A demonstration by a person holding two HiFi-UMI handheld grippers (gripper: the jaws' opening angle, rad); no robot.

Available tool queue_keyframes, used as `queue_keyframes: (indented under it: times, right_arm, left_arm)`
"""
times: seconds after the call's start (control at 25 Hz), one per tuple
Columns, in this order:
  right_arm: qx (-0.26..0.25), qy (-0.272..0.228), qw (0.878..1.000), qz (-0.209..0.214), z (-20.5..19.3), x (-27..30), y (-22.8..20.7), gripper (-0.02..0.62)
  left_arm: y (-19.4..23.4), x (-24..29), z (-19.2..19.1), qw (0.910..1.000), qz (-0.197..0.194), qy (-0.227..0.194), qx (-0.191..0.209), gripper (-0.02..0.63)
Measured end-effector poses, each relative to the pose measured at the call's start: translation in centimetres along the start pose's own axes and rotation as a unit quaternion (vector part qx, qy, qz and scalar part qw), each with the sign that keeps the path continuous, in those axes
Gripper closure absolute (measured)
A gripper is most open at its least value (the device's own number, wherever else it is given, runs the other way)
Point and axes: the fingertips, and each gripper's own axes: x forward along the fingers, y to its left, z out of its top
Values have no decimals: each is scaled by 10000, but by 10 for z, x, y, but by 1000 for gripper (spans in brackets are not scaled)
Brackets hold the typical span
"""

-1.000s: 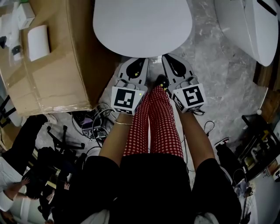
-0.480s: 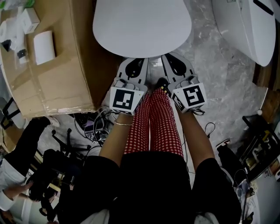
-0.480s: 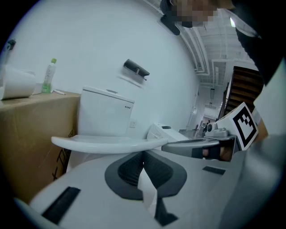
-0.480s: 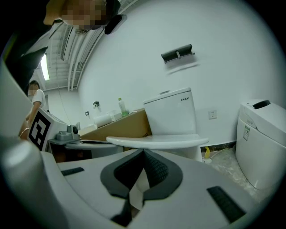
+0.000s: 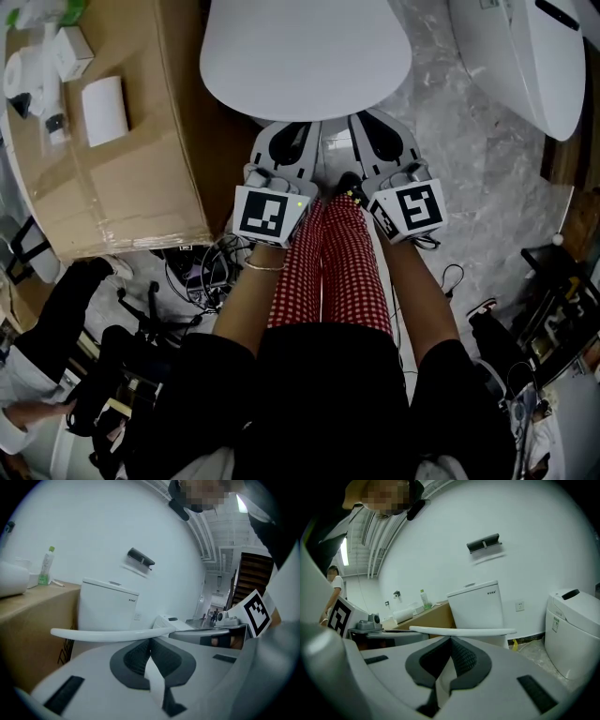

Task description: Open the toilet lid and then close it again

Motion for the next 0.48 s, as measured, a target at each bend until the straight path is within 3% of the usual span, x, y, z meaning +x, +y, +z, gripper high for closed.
queue_keyframes:
  times: [0.48]
  right_arm:
    - [34, -212, 9995, -215, 26, 9, -5, 577]
  left_arm:
    - [5, 5, 27, 9996, -119, -268, 48, 603]
